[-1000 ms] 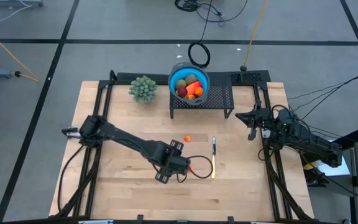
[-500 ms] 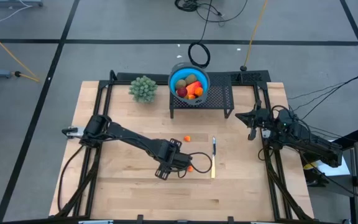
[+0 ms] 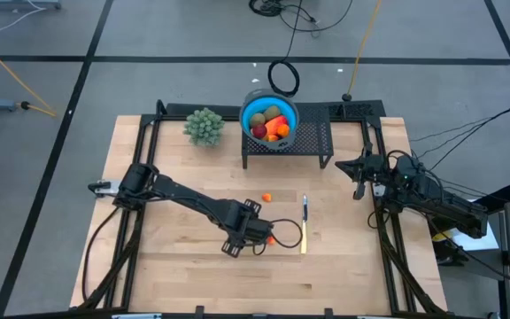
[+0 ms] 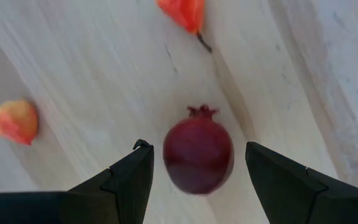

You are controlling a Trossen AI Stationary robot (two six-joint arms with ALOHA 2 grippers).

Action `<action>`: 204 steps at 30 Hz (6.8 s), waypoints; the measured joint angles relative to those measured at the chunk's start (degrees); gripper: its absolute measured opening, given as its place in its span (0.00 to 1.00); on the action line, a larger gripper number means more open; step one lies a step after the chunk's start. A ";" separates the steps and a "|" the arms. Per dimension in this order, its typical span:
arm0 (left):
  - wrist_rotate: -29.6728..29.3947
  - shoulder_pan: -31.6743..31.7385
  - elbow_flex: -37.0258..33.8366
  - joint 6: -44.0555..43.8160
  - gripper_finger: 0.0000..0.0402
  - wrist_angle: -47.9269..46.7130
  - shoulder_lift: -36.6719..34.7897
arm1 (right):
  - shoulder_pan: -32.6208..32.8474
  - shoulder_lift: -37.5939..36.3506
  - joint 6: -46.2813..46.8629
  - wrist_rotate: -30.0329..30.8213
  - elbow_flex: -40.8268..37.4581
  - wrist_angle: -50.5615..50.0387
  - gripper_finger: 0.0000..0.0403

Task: Pick & Place Fruit
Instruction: Put the red pomegranate into the blue strainer bowl on the shelf

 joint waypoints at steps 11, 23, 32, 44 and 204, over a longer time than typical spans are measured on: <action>1.94 0.76 -4.91 0.13 0.62 2.71 -0.11 | 0.00 0.02 0.00 0.00 0.00 -0.04 0.00; 1.97 0.97 -7.02 0.00 0.62 8.57 -0.11 | 0.00 0.00 0.00 0.00 0.00 -0.11 0.00; 1.96 1.66 -7.02 0.35 0.62 10.36 -0.11 | 0.00 0.01 0.00 0.00 0.00 -0.20 0.00; 1.97 1.66 -7.02 0.20 0.50 10.66 -0.11 | 0.00 0.02 0.00 0.00 0.00 -0.20 0.00; 3.51 45.00 -7.01 4.63 0.48 40.49 -18.75 | 0.02 0.01 1.98 -0.01 0.00 0.02 0.00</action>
